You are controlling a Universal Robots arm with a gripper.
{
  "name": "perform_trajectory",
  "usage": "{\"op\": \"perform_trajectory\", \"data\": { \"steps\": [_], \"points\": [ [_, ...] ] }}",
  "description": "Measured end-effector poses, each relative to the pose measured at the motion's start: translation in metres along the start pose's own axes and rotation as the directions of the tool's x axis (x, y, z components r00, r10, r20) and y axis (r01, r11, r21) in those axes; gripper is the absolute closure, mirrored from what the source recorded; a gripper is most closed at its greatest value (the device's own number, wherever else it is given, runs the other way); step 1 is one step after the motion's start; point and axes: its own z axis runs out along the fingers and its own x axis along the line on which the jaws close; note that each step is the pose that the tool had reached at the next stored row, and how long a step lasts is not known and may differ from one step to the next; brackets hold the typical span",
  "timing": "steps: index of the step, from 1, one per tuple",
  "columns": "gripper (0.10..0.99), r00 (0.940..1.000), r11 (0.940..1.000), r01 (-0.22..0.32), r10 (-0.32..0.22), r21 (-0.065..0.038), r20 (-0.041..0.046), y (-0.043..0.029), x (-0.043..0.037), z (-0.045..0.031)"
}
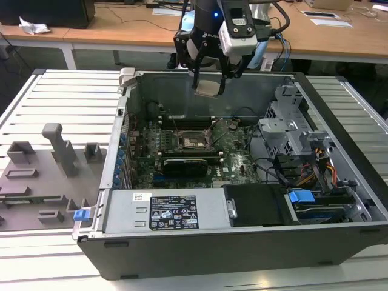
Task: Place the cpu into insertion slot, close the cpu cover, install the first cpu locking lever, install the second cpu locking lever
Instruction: 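Place the cpu into insertion slot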
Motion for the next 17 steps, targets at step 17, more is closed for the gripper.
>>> {"op": "perform_trajectory", "data": {
  "steps": [17],
  "points": [
    [0.545, 0.9745, 0.9746, -0.224, 0.223, 0.01, 0.0203, -0.0002, 0.0, 0.0026]
  ]
}}
